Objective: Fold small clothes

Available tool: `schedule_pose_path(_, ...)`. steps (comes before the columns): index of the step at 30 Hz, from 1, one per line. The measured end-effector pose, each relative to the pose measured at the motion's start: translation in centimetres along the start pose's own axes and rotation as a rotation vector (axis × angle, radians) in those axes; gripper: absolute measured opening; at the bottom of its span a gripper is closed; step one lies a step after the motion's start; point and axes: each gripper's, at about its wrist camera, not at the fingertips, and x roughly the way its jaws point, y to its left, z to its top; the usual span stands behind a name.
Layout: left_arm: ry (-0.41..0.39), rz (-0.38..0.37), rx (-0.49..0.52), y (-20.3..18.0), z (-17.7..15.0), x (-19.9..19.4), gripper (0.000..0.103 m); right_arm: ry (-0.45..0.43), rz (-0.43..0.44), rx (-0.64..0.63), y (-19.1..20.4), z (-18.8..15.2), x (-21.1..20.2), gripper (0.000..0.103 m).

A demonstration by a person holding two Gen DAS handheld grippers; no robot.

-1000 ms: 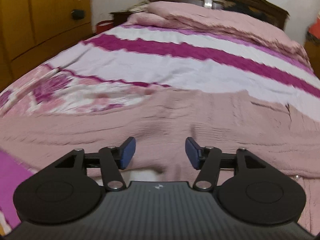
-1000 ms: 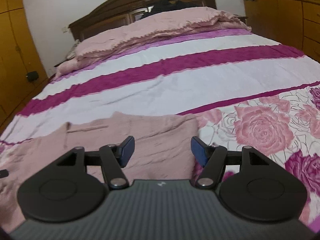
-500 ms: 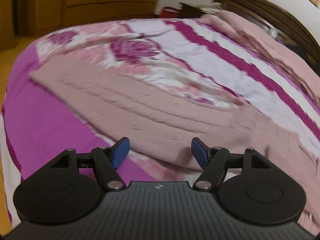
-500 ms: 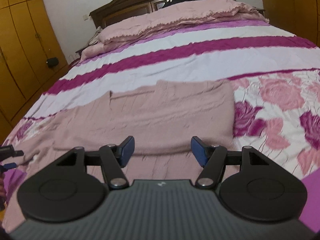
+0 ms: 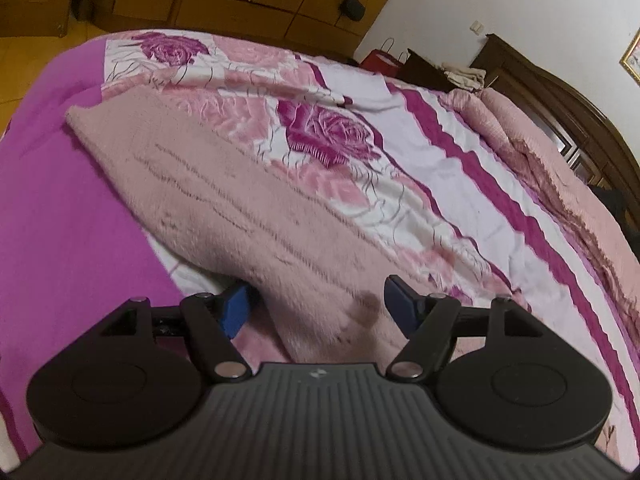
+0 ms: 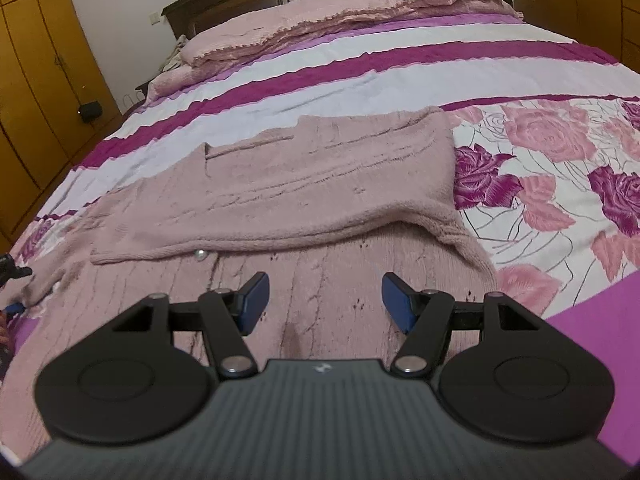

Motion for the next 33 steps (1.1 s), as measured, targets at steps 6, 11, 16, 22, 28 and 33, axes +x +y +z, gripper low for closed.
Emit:
schedule_pose_path(6,-0.032,0.008,0.047,-0.2,0.5,0.4,0.051,-0.007,0.008,0.002,0.0,-0.2,0.0,0.065)
schedule_pose_path(11,-0.067,-0.032,0.074,0.1,1.1,-0.8,0.017,-0.026,0.017,0.009,-0.1,-0.1,-0.3,0.065)
schedule_pose_path(16,-0.177,-0.104,0.149,-2.3,2.0,-4.3,0.015,-0.051,0.025,0.017,-0.2,0.0,-0.8,0.065)
schedule_pose_path(22,-0.292,-0.232,0.235,-7.9,3.0,-9.1,0.015,-0.076,0.034,0.024,-0.5,0.2,-1.6,0.065)
schedule_pose_path(28,-0.307,-0.379,0.325,-14.7,2.4,-12.3,0.015,-0.094,0.034,0.045,-1.1,0.3,-2.2,0.065)
schedule_pose_path(33,-0.274,-0.493,0.408,-20.6,-0.8,-14.0,0.015,-0.108,0.038,0.055,-1.6,0.4,-2.7,0.065)
